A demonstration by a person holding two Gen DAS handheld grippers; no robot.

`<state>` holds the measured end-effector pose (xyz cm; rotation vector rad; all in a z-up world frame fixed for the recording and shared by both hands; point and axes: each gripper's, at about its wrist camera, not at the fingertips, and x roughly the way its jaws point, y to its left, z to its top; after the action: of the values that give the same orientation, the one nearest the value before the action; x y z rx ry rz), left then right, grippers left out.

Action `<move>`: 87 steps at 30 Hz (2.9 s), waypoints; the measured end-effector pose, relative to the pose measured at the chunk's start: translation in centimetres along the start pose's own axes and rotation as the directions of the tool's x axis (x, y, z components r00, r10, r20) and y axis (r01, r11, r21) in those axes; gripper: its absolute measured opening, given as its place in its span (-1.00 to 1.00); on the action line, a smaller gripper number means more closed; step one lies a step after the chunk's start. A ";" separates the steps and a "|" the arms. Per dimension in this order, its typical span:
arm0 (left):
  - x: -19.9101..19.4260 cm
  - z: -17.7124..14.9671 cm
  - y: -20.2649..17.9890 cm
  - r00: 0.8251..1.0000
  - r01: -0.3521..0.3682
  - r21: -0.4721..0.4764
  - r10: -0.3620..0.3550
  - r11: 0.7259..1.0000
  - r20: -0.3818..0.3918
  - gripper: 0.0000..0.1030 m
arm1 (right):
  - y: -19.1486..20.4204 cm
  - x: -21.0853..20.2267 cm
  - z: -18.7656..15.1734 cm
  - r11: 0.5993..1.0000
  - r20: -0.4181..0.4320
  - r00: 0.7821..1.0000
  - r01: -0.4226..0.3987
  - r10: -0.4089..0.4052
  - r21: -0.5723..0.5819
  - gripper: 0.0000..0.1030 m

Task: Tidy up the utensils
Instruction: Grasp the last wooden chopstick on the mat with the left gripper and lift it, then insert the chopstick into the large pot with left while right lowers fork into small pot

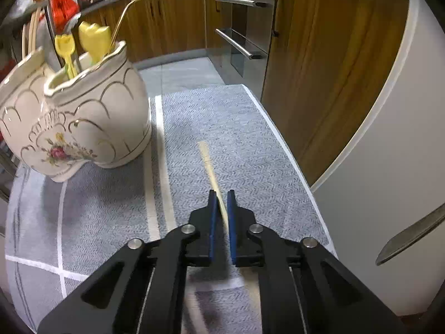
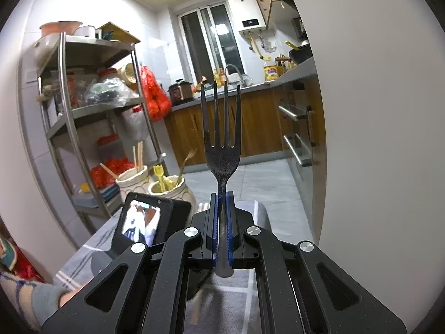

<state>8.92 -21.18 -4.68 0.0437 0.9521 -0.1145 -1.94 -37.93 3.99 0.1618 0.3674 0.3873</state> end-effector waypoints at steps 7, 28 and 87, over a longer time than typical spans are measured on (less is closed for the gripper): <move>-2.6 -1.0 1.6 0.993 0.111 0.033 -0.112 0.993 0.034 -0.92 | 0.6 0.0 -0.1 1.000 0.002 1.000 0.005 -0.004 -0.018 -0.89; -16.0 -7.5 11.5 0.846 0.150 0.259 -0.260 0.954 0.466 -0.92 | 5.9 4.0 -1.2 0.993 -0.043 0.999 -0.004 -0.001 -0.116 -0.88; -9.5 8.3 26.5 0.677 0.279 0.102 -0.270 0.955 0.685 -0.92 | 12.0 20.0 1.9 0.989 -0.145 0.989 -0.039 0.018 -0.143 -0.88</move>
<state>13.31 5.19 7.50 -0.1511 0.1855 -0.3805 11.91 -19.21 2.09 -0.0037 0.4773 0.4536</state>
